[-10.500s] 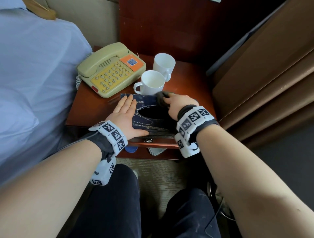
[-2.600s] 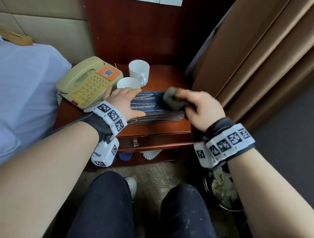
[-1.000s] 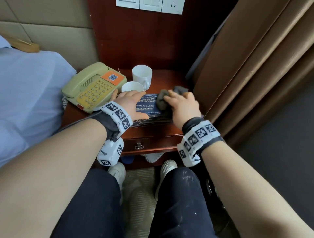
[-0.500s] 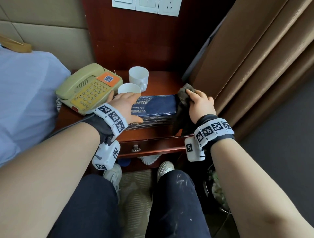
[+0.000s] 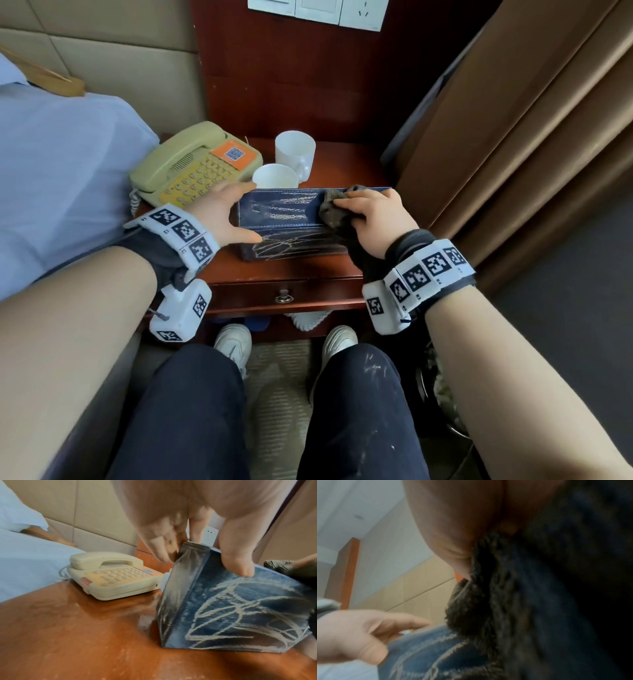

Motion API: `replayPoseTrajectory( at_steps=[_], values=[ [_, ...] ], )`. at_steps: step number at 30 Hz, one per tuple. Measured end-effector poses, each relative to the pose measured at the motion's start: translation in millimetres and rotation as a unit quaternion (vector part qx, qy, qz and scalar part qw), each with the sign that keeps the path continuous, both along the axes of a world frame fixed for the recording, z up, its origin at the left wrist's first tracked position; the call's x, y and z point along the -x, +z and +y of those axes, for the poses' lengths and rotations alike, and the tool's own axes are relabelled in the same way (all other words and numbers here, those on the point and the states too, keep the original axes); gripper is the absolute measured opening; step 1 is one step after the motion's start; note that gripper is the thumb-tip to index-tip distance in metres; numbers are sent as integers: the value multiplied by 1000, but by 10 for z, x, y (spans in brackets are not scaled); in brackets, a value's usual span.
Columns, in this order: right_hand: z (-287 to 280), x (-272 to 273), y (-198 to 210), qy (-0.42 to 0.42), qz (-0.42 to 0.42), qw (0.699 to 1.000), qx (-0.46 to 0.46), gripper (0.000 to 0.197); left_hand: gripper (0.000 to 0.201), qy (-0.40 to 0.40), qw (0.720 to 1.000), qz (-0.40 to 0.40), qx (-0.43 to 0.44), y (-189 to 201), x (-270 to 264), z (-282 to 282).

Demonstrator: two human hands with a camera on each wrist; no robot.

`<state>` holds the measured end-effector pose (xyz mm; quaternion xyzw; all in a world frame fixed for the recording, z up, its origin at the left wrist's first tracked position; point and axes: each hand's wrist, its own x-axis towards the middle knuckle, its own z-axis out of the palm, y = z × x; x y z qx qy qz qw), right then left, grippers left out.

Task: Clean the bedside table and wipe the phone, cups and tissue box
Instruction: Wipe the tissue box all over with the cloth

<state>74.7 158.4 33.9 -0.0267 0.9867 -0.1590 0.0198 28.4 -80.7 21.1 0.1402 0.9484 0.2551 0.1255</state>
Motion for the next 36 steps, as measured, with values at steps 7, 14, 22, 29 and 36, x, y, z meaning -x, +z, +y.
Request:
replayPoseTrajectory(
  at_steps=[7, 14, 22, 29, 36],
  values=[
    [-568, 80, -52, -26, 13, 998, -56, 52, 88, 21, 997, -33, -60, -99, -6, -49],
    [-231, 380, 108, 81, -33, 995, -41, 52, 83, 14, 1000, 4, -24, -99, -5, -56],
    [-584, 247, 61, 138, -38, 984, -104, 54, 88, 41, 998, -17, -52, -138, 10, -63],
    [-451, 561, 129, 51, -18, 998, -18, 53, 88, 64, 984, -61, -158, -224, 6, -100],
    [-727, 302, 57, 170, -10, 973, -158, 53, 111, 69, 971, -105, -203, -396, -18, -179]
  ],
)
